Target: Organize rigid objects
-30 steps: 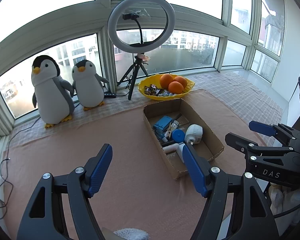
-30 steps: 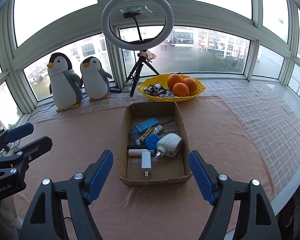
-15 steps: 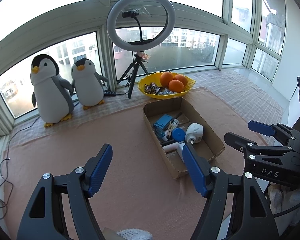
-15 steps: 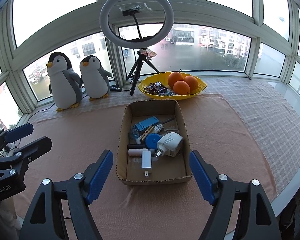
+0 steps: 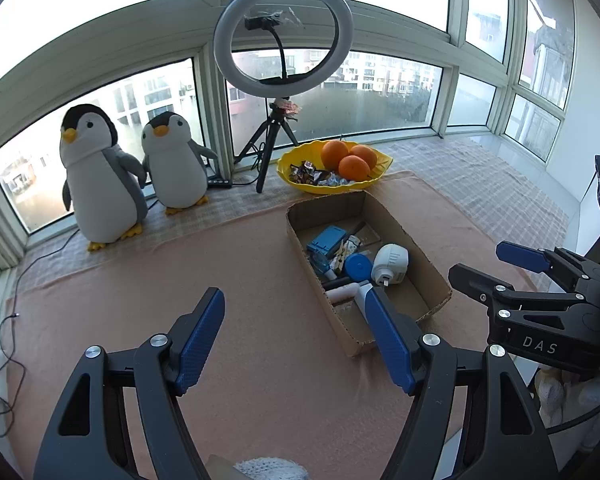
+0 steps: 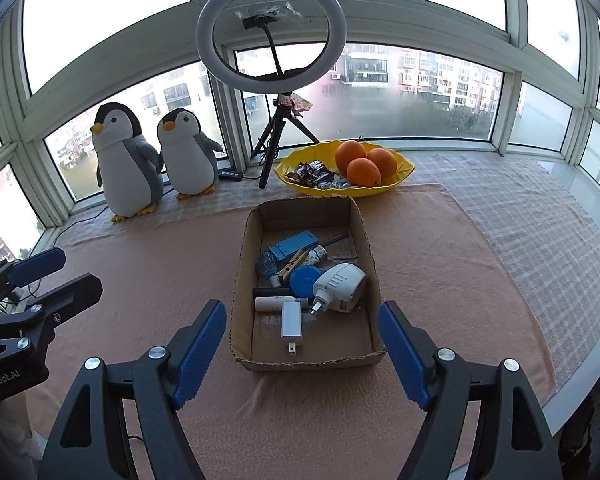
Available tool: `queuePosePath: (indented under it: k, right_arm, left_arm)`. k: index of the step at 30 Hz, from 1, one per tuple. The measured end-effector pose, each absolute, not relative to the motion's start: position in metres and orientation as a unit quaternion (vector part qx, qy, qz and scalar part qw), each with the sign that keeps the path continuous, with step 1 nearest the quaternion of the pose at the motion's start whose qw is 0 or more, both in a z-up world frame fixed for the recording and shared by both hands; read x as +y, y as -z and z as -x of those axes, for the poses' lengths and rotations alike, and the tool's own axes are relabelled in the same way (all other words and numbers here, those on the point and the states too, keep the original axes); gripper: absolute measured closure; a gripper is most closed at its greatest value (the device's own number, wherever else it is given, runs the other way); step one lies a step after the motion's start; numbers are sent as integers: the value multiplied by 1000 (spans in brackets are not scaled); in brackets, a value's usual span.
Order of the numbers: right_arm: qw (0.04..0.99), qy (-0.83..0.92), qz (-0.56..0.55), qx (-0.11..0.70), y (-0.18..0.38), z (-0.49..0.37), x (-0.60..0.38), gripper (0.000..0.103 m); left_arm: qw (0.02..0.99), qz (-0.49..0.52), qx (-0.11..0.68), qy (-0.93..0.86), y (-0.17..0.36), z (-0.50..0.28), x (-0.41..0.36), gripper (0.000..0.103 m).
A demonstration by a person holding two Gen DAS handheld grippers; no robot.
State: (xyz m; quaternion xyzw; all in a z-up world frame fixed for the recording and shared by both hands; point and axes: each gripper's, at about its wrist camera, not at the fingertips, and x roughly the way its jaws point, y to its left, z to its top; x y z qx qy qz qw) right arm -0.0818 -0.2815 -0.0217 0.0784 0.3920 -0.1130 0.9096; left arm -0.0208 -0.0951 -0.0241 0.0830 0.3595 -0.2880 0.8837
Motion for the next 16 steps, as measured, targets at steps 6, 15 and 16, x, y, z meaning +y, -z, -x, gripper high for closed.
queuePosePath:
  k: [6,15,16]
  right_arm:
    - [910,113,-79,392,22,82,-282,28]
    - [909,112,-79,394,24,80,-282,28]
    - [909,113,-79,394,24,80,-282,28]
  left_arm:
    - [884,-83,359,287,24,20,-96,30]
    - [884,-86,358,287,24,19,-97,23]
    - [885,-86,357,287,24,19,-97,23]
